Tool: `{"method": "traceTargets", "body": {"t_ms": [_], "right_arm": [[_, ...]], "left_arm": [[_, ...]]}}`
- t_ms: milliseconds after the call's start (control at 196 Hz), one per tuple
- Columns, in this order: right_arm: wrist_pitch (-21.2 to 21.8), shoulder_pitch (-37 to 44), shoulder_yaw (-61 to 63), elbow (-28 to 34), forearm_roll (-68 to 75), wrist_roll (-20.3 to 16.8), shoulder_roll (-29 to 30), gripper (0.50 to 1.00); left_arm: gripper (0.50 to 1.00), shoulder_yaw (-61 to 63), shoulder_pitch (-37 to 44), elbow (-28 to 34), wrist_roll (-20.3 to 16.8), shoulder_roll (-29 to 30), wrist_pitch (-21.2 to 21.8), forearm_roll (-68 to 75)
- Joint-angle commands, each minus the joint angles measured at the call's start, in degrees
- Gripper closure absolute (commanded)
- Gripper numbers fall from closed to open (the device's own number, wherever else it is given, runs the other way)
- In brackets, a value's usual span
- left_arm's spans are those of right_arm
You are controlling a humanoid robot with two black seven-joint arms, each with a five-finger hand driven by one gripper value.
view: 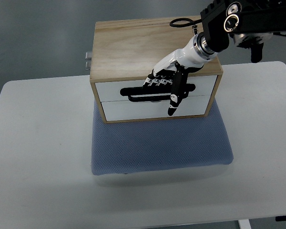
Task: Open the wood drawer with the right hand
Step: 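Hook the right hand fingers around the upper drawer's black handle, then pull the upper drawer toward the robot with the right hand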
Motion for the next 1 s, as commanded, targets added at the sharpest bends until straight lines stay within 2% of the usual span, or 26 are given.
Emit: {"method": "traceTargets", "body": {"t_ms": [0,321,994], "right_arm": [[-0.1,0.0,-0.2,0.0,0.0,0.0,0.4,0.558],[-1.5,0.0,-1.0,0.0,0.1,-0.1,1.1,0.558],[-0.2,-0.5,-1.5,0.1,0.5,-1.1,1.7,0.556]], "left_arm": [[0.500,0.0,0.0,0.0,0.0,0.0,0.0,0.0],[0.500,0.0,0.0,0.0,0.0,0.0,0.0,0.0],[0.500,0.0,0.0,0.0,0.0,0.0,0.0,0.0]]}}
